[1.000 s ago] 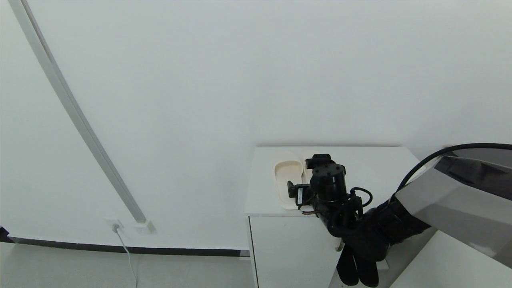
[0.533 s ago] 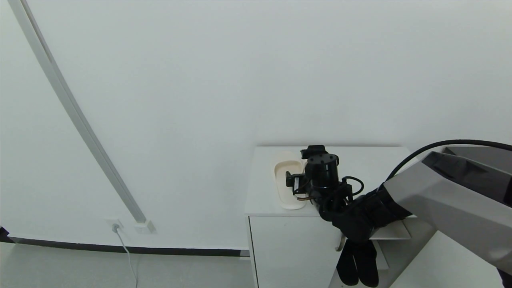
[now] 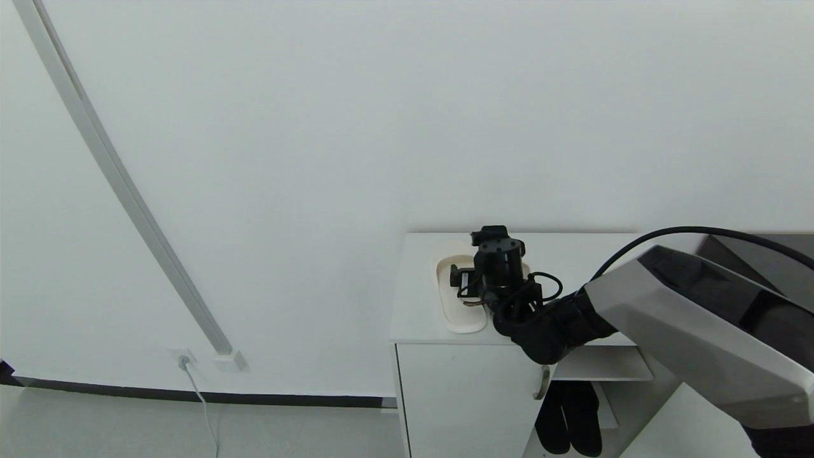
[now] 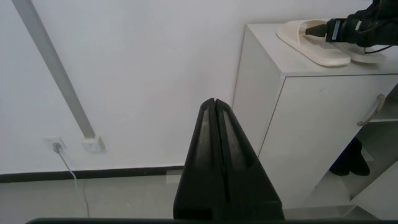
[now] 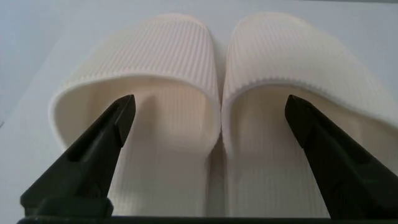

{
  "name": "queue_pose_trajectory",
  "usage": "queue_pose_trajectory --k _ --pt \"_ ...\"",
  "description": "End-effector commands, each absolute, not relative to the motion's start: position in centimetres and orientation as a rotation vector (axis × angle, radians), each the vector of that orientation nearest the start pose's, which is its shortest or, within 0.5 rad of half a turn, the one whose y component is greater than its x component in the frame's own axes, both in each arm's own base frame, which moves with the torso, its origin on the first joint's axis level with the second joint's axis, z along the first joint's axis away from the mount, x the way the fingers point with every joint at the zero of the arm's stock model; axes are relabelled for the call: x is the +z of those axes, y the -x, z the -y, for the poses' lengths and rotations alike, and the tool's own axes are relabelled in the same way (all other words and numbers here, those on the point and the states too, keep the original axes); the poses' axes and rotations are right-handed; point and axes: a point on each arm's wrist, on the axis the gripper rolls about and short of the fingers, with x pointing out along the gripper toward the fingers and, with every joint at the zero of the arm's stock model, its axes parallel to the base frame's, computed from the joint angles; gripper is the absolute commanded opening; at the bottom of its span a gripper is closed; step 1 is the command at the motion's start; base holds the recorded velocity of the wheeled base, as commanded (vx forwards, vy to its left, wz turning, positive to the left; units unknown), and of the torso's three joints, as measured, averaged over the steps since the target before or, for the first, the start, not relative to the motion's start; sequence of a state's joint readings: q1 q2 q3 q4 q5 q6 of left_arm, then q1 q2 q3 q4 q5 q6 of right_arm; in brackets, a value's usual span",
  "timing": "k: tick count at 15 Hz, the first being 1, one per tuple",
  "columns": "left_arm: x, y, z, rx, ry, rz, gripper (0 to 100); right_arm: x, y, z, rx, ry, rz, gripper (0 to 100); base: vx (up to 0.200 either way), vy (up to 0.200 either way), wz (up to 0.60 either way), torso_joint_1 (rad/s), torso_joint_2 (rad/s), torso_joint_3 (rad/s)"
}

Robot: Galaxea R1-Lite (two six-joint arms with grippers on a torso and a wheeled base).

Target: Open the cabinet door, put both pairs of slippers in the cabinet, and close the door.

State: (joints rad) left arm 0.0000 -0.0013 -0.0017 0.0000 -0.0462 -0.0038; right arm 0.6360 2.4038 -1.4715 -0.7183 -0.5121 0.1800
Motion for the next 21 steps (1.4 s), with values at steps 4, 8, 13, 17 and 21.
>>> queue_pose_trajectory --k 4,8,13,17,21 --pt "7.6 2.3 0.1 -0.046 0.005 0.001 0 8.4 -41.0 -27.6 0.087 -0.069 -0.177 0 0.000 0.000 0.00 0.000 0.00 0.000" --pt "7.6 2.3 0.1 -0.046 0.005 0.001 0 8.3 -41.0 -27.5 0.087 -0.065 -0.184 0 0.000 0.000 0.00 0.000 0.00 0.000" --pt "7.6 2.3 0.1 -0.046 0.006 0.001 0 9.2 -40.6 -27.4 0.088 -0.075 -0.171 0 0.000 0.000 0.00 0.000 0.00 0.000" --pt "7.6 2.3 0.1 -0.046 0.006 0.001 0 13.2 -37.5 -25.4 0.101 -0.082 -0.159 0 0.000 0.000 0.00 0.000 0.00 0.000" --pt "7.6 2.3 0.1 -0.046 0.006 0.001 0 16.0 -30.0 -21.9 0.275 -0.084 -0.191 0 0.000 0.000 0.00 0.000 0.00 0.000"
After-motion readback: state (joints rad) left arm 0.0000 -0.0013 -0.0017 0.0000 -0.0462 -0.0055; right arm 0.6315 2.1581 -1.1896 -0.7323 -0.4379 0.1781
